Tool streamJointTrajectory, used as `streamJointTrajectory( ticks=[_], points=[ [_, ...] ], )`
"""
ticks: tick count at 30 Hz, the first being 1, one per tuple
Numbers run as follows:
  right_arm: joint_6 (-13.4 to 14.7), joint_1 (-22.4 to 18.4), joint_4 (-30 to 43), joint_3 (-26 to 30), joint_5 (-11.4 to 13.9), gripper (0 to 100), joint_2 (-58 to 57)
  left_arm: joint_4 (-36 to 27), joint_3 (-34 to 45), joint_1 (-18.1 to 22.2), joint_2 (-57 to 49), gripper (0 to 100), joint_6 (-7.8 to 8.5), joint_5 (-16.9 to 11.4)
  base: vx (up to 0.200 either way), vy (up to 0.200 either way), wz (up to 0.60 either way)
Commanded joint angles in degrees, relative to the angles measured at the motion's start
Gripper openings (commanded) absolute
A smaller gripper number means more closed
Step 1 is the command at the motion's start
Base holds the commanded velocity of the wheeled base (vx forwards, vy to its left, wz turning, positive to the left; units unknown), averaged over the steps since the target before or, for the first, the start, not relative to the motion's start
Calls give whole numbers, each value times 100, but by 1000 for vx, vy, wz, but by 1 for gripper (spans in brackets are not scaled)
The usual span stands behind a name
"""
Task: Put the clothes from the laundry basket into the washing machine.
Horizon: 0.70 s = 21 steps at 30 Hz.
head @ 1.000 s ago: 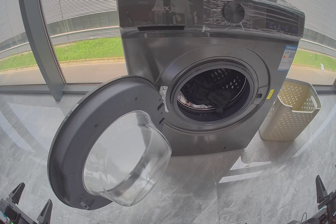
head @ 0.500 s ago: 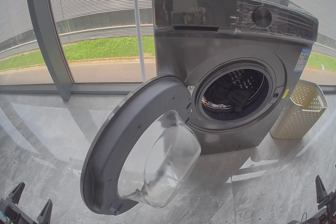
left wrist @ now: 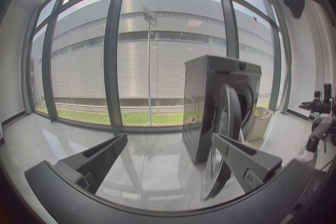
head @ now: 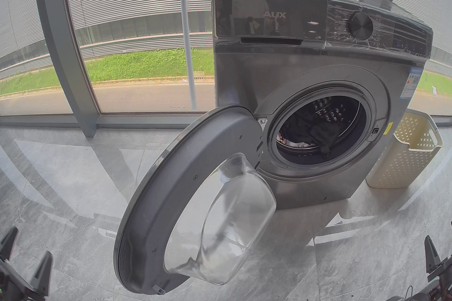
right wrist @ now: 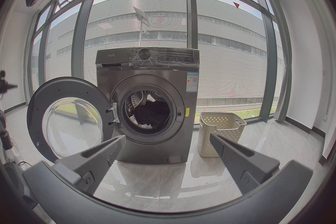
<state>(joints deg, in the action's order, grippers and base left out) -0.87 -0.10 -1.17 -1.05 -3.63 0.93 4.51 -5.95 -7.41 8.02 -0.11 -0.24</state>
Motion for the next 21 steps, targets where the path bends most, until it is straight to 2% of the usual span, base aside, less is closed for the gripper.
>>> streamJointTrajectory(
  ticks=[1,2,3,4,5,6,8,9,10,11,15,16,19,20,21],
  points=[
    [-1,1,3,-9,12,100,-93,612,-3782,-1799,2705,100,213,183,0,0,0],
    [-1,1,3,-9,12,100,-93,542,-3905,-1816,2766,100,152,174,0,0,0],
    [-1,1,3,-9,12,100,-93,358,-4116,-1808,2907,100,-226,174,0,0,0],
    [-1,1,3,-9,12,100,-93,173,-4134,-1808,3074,100,-701,174,0,0,0],
    [-1,1,3,-9,12,100,-93,147,-4134,-1808,3100,100,-754,174,0,0,0],
    [-10,1,12,-9,12,100,-93,-38,-4098,-1808,3338,100,-1307,156,0,0,0],
    [-1,1,3,-9,12,100,-93,-56,-4002,-1808,3654,100,-1712,-20,0,0,0],
    [-1,1,3,-9,12,100,-93,-56,-4002,-1808,3654,100,-1712,-20,0,0,0],
    [-1,1,12,-9,29,100,-93,-20,-4037,-1808,3979,100,-2125,-345,0,0,0],
    [-10,1,12,-9,38,100,-93,6,-4046,-1808,4093,100,-2230,-477,0,0,0],
    [-10,1,12,-9,38,100,-93,-29,-3923,-1799,4331,100,-2309,-573,0,0,0],
    [-10,1,3,-9,38,100,-93,-29,-3844,-1799,4454,0,-2336,-529,0,0,0],
    [-10,1,12,-9,47,100,-93,-3,-3615,-1711,4594,0,-2380,-494,0,0,0],
    [-10,1,12,-9,47,100,-93,15,-3369,-1395,4656,0,-2178,-494,0,0,0],
    [-10,1,12,-9,47,100,-93,15,-3351,-1368,4665,0,-2151,-494,0,0,0]
  ],
)
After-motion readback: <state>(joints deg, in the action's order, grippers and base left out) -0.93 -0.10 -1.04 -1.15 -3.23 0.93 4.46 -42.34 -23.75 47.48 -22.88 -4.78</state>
